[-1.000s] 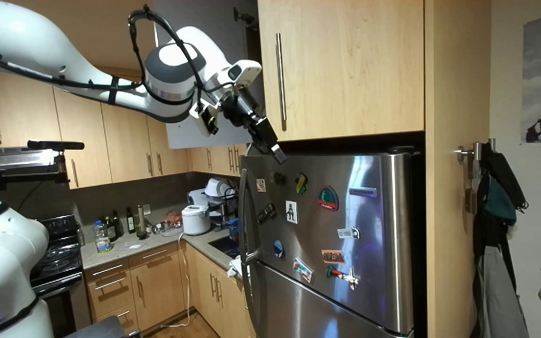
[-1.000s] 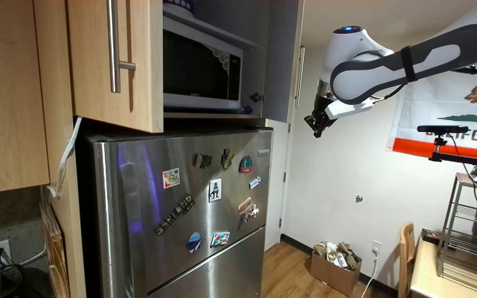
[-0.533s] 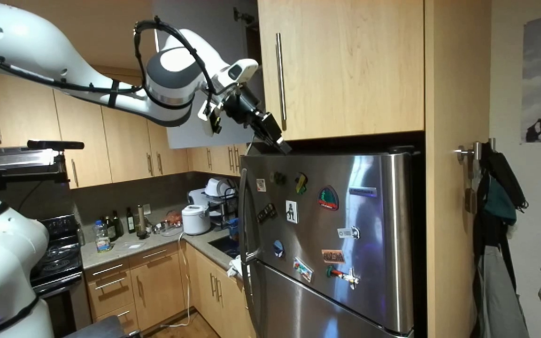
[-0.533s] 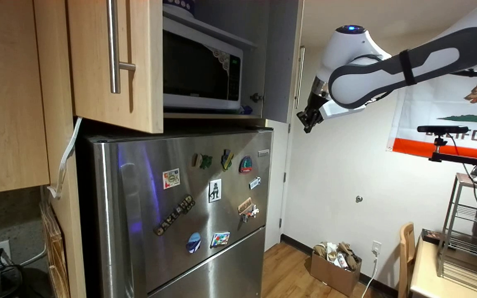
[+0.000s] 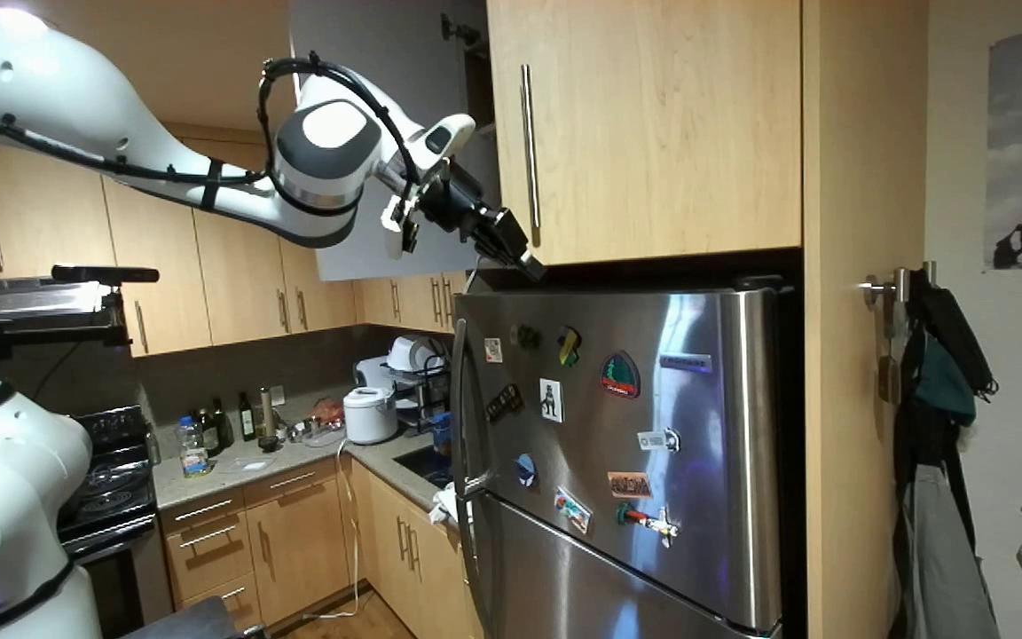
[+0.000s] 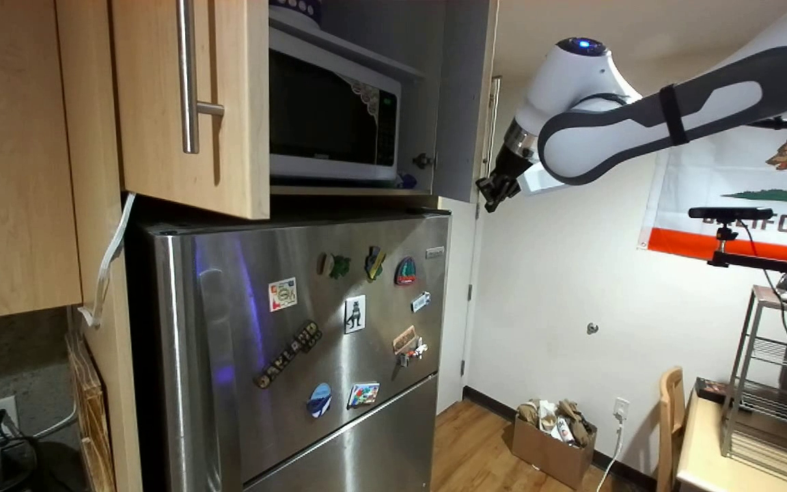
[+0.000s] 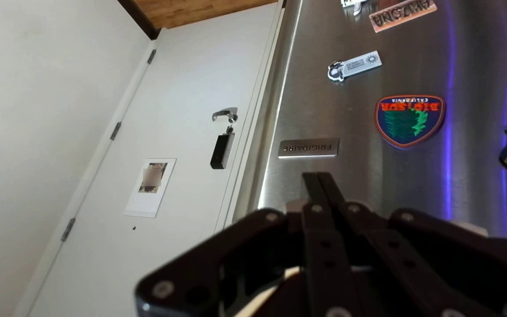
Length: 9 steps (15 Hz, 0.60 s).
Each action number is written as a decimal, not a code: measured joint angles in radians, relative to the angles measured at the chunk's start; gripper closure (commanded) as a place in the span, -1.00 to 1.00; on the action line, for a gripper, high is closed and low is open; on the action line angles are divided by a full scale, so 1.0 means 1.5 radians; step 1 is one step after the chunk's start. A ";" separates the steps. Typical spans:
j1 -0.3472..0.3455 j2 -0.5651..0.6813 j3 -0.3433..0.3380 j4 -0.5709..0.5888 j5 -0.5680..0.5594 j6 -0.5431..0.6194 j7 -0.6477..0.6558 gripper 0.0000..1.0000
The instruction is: Close the cupboard door on the right
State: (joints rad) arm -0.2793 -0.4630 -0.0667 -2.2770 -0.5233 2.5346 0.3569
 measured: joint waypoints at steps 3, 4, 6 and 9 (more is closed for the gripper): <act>0.001 -0.001 0.006 -0.001 0.000 0.018 -0.002 0.91; 0.001 -0.001 0.008 -0.001 0.001 0.023 -0.002 0.91; 0.001 -0.002 0.009 -0.001 0.005 0.033 -0.006 0.91; 0.011 -0.002 0.005 -0.001 0.059 0.035 -0.057 0.91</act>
State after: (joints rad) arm -0.2631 -0.4655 -0.0587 -2.2780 -0.4344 2.5877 0.2709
